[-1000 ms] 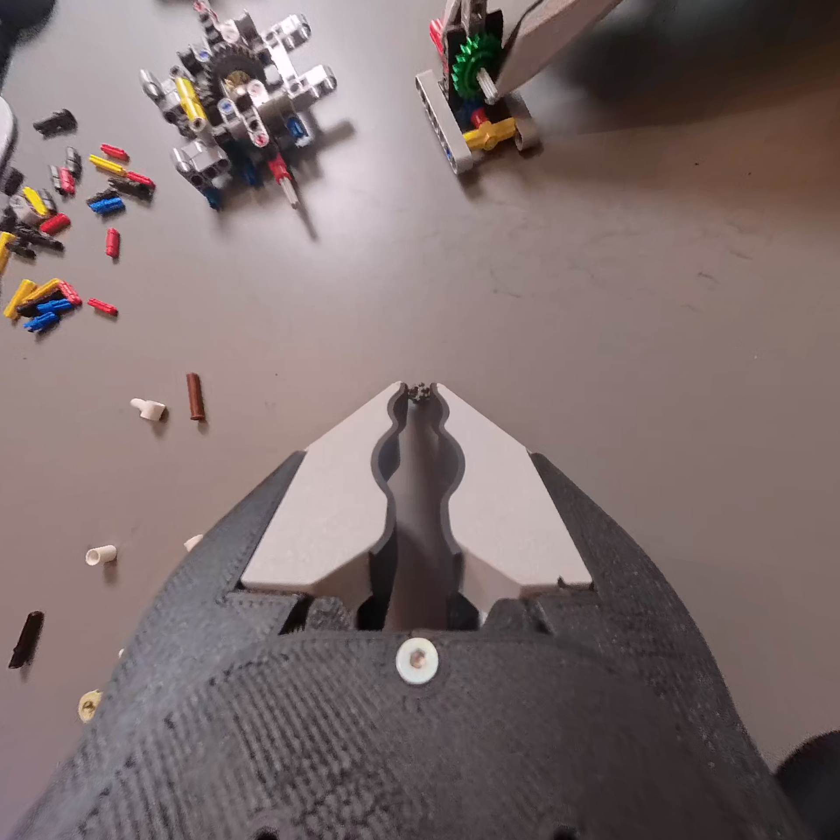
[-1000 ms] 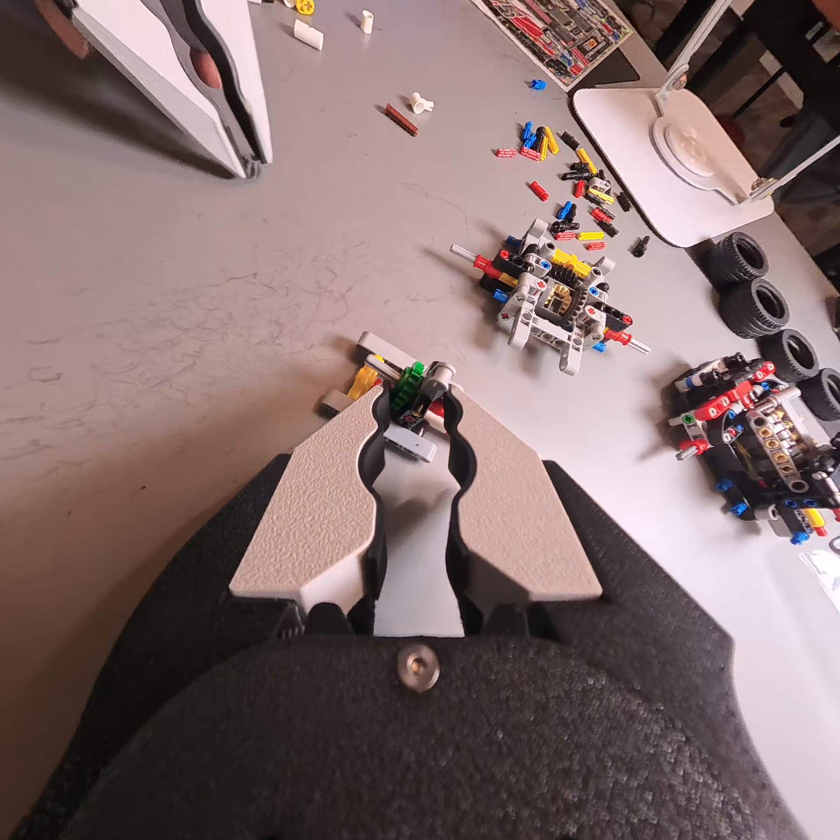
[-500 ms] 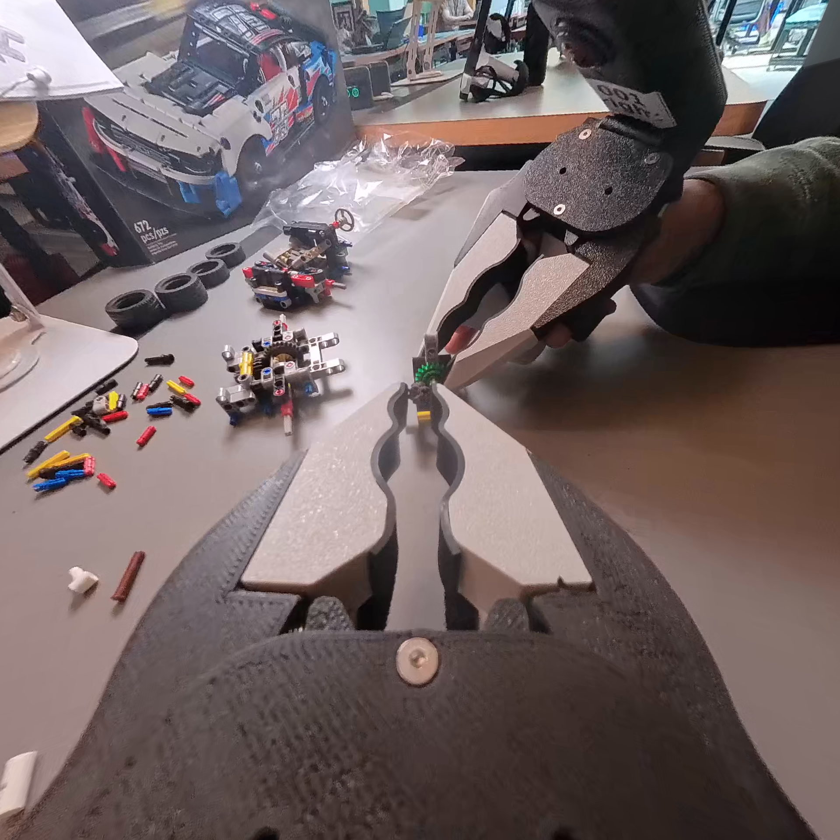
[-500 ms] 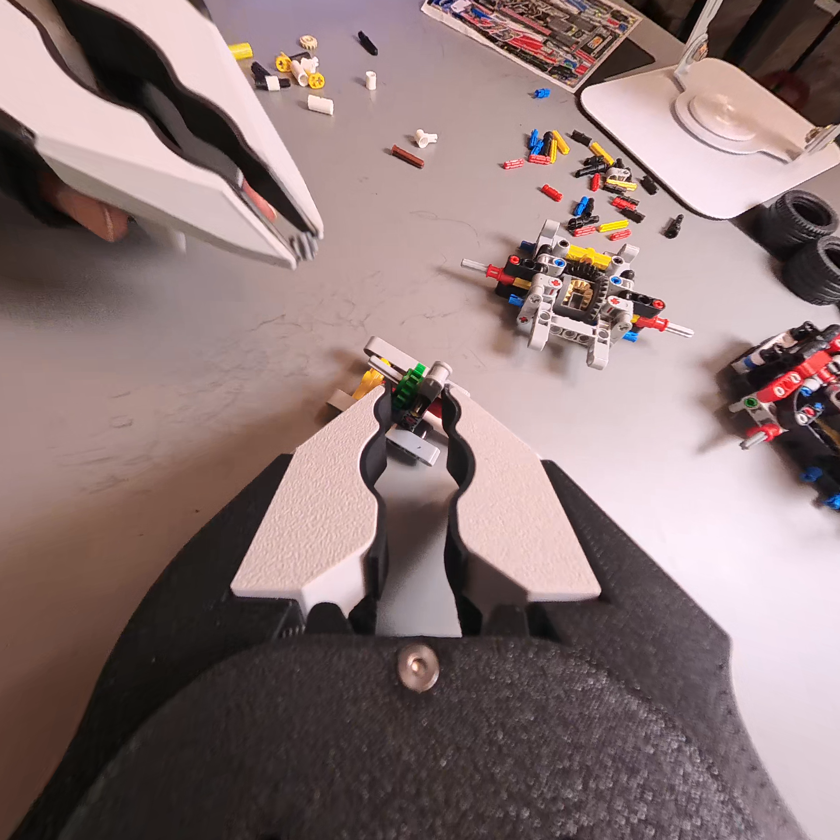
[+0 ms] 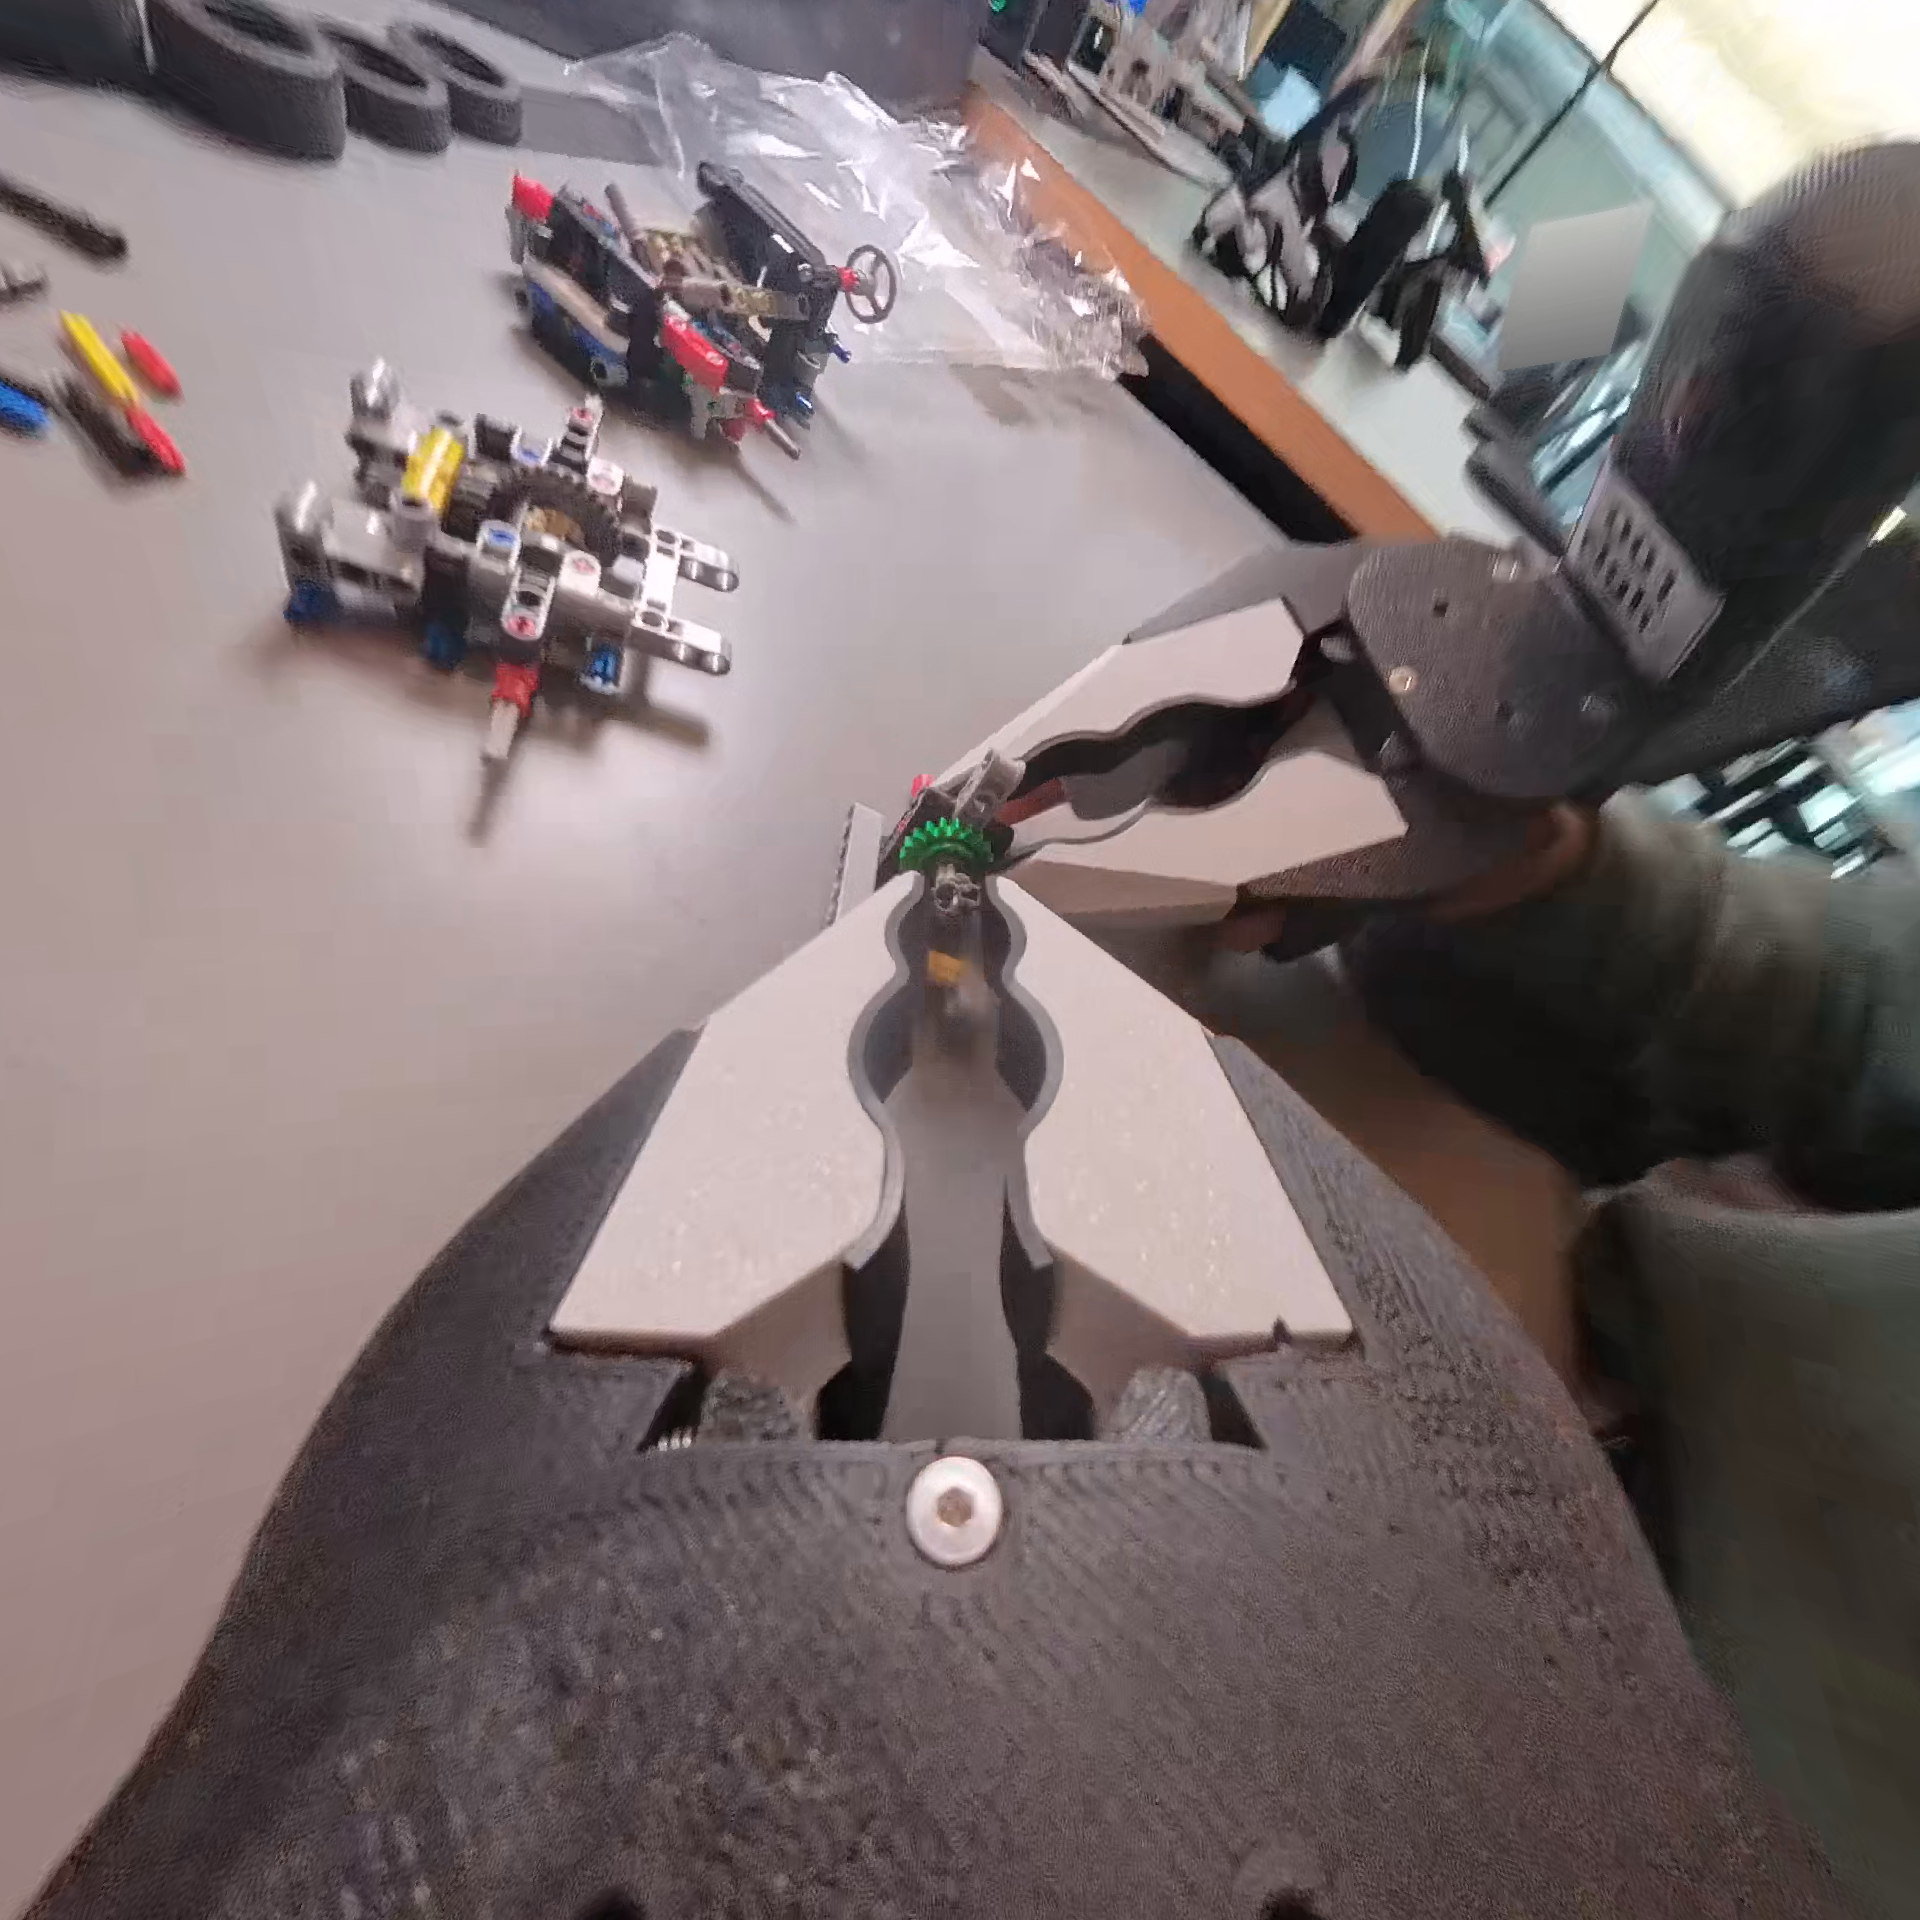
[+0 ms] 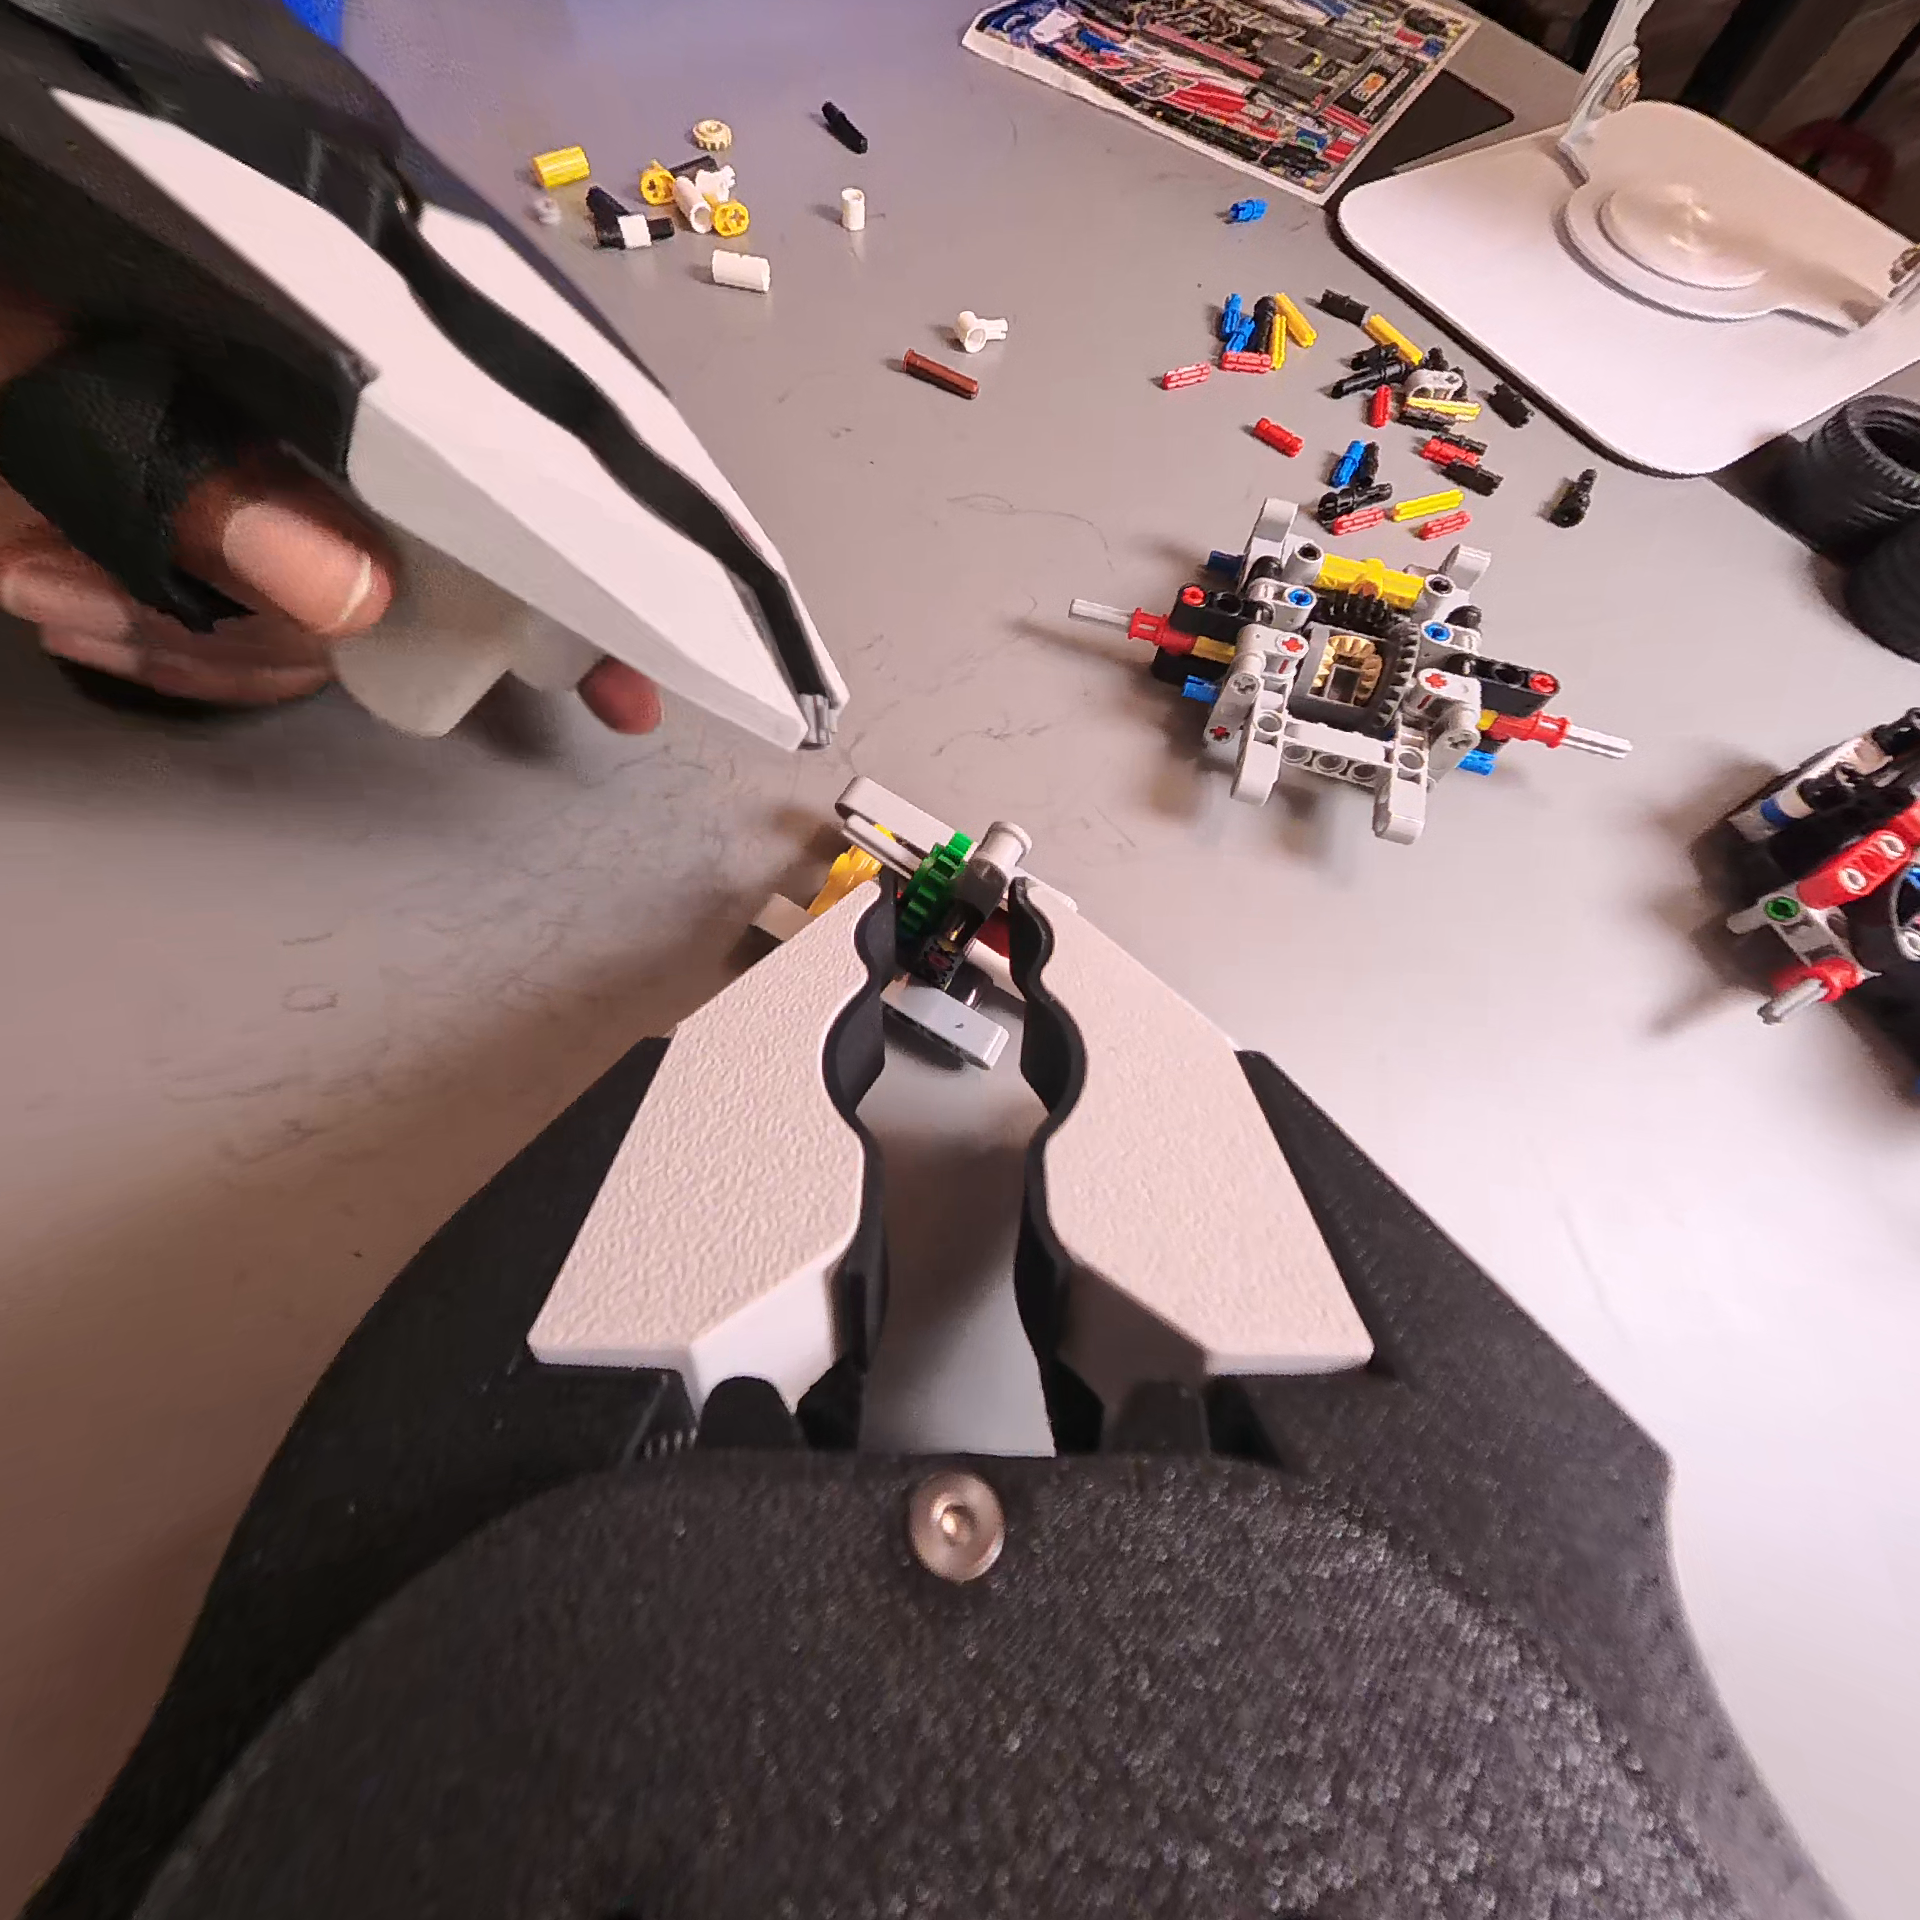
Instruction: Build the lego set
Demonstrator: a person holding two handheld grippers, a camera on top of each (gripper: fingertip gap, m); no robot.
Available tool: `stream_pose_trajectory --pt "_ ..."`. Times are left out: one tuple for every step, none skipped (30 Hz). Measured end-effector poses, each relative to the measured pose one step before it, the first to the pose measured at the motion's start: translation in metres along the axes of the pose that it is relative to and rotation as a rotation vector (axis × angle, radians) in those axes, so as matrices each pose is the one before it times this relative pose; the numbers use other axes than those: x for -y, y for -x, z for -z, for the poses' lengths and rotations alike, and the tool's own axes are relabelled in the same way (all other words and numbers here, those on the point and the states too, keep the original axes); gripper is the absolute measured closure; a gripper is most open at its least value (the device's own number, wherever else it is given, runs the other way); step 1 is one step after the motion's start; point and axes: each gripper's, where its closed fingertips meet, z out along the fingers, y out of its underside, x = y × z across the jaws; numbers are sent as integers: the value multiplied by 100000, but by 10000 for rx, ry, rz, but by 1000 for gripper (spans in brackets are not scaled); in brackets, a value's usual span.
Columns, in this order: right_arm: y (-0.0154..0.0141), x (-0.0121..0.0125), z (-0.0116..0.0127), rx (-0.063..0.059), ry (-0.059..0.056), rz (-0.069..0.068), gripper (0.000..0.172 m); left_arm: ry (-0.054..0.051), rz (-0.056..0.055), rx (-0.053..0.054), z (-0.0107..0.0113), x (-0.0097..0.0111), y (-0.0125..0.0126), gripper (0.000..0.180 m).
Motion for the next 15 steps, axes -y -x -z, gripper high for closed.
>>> stream_pose_trajectory --pt "17 37 -27 6 -10 -43 152 -236 1043 -218 -60 191 25 173" --pt "-26 28 -31 -31 -9 -39 152 -269 979 -154 -54 186 123 173" --pt "-10 22 -17 -30 -12 -45 152 -275 864 -102 -16 166 171 173" --pt "20 -27 -27 -5 24 -22 152 -296 683 -58 39 171 193 174" --pt "27 -35 -30 -6 26 23 152 -256 489 -39 72 104 159 173" --pt "16 -25 -6 -26 15 54 152 -144 296 -39 87 -10 102 173" --pt "32 -41 10 -23 39 93 152 -77 173 -59 89 -45 29 173" --pt "50 -46 -3 -26 49 133 152 -36 128 -89 73 -46 -30 173" --pt "57 -88 -20 -17 72 144 152 41 77 -109 53 -89 -81 173" --pt "53 -16 22 -23 47 158 152 80 -18 -95 39 -87 -98 173" --pt "20 -12 24 -41 68 135 152 13 -100 -64 58 50 -111 173" --pt "28 -8 18 -50 49 138 152 -23 -98 -53 86 118 -114 173" --pt "8 3 7 -66 53 145 152 15 -43 -69 70 71 -97 173" --pt "23 7 -10 -58 57 155 152 -12 18 -91 56 75 -107 173" --pt "28 36 -9 -47 38 150 152 -44 74 -99 46 74 -80 173"
